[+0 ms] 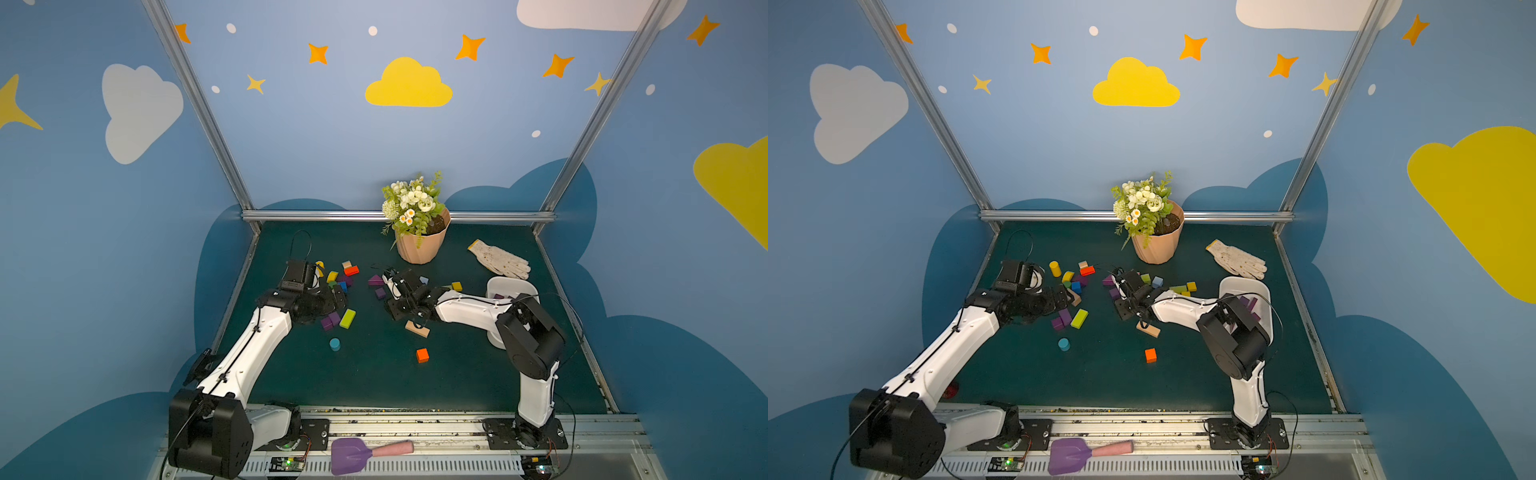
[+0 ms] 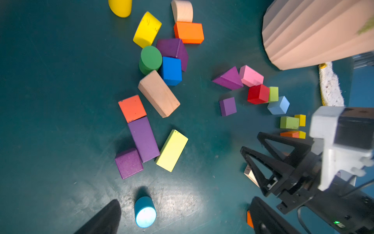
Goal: Pick purple bricks into the storage bin
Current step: Pick up the building block from the center of the board.
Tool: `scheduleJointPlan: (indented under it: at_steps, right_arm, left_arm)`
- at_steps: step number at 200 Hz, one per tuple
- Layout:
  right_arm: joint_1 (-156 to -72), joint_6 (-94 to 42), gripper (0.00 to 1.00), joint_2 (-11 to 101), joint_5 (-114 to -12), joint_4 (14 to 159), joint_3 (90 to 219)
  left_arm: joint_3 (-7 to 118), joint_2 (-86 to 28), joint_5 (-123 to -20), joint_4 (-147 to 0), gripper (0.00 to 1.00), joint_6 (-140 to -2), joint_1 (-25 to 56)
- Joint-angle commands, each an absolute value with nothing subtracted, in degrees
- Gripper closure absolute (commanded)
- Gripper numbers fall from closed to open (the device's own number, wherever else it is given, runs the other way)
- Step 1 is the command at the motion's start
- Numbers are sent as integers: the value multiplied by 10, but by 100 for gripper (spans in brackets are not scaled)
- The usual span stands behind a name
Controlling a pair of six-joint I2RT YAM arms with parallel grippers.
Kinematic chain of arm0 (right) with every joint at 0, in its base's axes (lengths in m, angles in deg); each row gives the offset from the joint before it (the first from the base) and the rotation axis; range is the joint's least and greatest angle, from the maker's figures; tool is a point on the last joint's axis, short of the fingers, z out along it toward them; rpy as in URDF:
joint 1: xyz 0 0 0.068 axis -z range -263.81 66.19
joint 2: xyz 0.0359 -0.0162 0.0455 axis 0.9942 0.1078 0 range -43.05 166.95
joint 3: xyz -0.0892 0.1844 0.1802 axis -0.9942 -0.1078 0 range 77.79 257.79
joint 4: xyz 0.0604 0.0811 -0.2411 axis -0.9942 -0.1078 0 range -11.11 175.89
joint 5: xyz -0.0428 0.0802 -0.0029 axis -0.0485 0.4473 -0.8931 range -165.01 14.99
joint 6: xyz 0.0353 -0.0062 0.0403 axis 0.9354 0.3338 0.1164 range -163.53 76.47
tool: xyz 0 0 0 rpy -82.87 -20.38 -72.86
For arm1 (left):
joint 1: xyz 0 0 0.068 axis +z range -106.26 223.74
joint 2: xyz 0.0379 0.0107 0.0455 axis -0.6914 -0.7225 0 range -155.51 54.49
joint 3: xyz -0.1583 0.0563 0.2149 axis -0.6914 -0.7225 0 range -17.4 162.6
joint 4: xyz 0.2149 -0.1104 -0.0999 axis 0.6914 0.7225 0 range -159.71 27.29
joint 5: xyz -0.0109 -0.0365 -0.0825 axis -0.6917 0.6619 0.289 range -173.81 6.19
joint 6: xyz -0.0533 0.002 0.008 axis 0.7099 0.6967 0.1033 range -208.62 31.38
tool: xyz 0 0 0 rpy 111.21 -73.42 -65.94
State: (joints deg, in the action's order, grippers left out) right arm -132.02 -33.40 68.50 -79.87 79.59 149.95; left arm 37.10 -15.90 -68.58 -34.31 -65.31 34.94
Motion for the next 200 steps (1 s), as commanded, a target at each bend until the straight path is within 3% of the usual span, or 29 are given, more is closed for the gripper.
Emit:
scheduleJointPlan:
  at_steps: [1,45,106,200]
  right_arm:
    - [-1323,-337,41,702,-795,780,1521]
    - [-1322,-349,35,720,-803,779,1539]
    - [-1313,-363,34,759,-800,770,1579]
    - [-1307,-365,34,824,-800,765,1647]
  left_arm:
    - [369,-160,-658,-362,0,-637,365]
    - [365,-162,-637,-372,0,-622,401]
    - [357,-171,-610,-387,0,-599,477]
    - [354,-184,-594,-394,0,-587,485]
